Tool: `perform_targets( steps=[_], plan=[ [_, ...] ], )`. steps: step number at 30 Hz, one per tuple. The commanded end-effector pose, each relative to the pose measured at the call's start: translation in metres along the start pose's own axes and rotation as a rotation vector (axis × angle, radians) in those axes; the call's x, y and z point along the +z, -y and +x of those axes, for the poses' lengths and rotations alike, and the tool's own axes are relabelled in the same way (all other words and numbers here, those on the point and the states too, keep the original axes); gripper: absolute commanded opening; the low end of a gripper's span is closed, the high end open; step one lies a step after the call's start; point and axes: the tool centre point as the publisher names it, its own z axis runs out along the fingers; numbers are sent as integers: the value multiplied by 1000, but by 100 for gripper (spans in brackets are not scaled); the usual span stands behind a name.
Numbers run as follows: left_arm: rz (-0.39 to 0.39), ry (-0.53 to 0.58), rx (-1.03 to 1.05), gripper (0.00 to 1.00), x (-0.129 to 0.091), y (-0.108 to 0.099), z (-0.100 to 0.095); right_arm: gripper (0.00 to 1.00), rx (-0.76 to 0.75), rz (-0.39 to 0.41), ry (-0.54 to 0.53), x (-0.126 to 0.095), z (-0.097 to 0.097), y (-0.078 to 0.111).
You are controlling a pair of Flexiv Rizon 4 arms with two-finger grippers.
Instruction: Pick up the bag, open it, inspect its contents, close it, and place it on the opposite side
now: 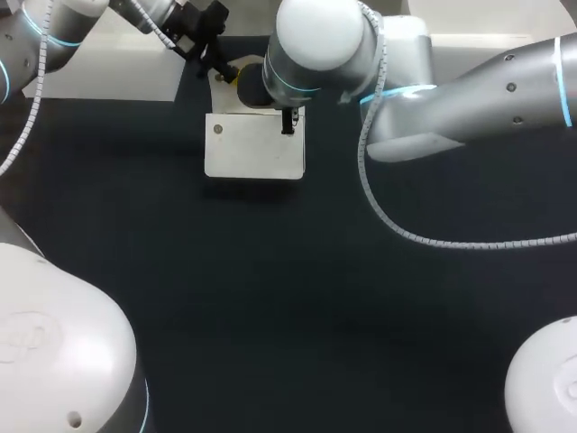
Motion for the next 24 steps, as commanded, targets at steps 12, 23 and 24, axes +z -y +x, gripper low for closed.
perform_targets(
  steps=[12, 23, 24],
  plan=[
    [20, 24, -13, 0, -3, -4, -4, 0, -34, -14, -148, 33, -16, -8],
    [33, 30, -8, 0, -8, -7, -2, 0, -42, -6, -179, 45, -11, -11],
    [33, 31, -8, 0, -8, -7, -2, 0, -42, -6, -181, 45, -10, -12]
  ],
)
